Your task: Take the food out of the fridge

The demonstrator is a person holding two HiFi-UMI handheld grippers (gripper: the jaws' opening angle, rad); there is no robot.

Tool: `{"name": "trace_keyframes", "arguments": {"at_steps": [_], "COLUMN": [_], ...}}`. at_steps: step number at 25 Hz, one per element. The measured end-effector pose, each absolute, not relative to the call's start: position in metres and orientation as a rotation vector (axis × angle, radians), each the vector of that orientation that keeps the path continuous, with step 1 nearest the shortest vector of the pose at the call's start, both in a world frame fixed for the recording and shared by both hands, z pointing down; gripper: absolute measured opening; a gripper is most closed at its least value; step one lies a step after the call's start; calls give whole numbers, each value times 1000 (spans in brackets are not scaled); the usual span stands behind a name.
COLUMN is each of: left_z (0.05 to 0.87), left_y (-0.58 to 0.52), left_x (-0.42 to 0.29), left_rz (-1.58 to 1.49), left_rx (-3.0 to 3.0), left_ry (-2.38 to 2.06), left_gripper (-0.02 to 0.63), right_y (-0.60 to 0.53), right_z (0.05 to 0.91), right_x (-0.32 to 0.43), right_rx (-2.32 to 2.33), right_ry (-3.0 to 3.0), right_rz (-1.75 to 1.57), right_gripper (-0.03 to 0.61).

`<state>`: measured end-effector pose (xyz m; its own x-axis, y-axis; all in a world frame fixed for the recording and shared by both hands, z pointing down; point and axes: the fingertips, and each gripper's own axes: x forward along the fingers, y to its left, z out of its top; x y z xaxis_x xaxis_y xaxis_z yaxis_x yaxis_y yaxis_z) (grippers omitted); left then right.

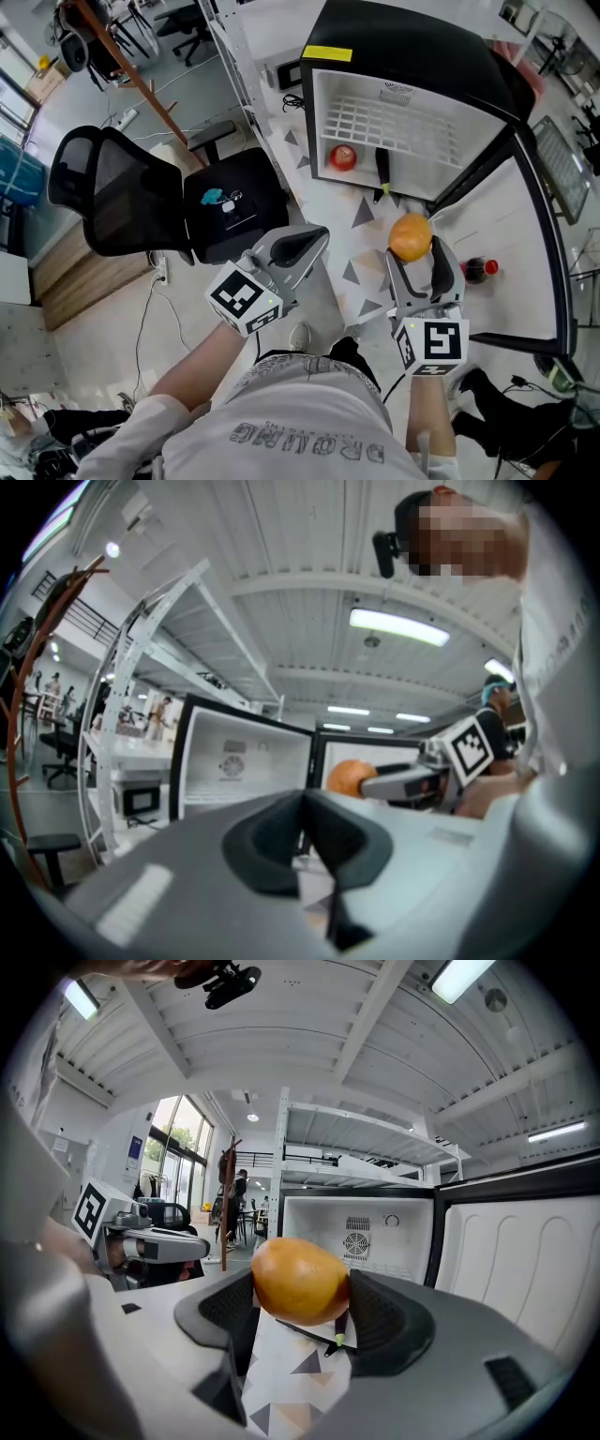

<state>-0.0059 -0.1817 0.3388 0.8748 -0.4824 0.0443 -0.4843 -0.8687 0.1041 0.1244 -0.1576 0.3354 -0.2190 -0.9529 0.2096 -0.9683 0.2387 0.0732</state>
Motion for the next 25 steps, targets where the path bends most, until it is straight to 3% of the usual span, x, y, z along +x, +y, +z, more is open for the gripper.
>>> {"name": "trace_keyframes", "arguments": {"at_steps": [25], "left_z": [342], "left_y": [-186], "left_x": [-2], "left_rz": [24], "left_rx": [2922], "left_ry": [-750], "left_gripper": [6], "right_y": [-164], "right_z": [337], "right_x": [128], "right_rx": [1803], "right_ry": [-2288], "right_rz": [124], "right_gripper": [319]}}
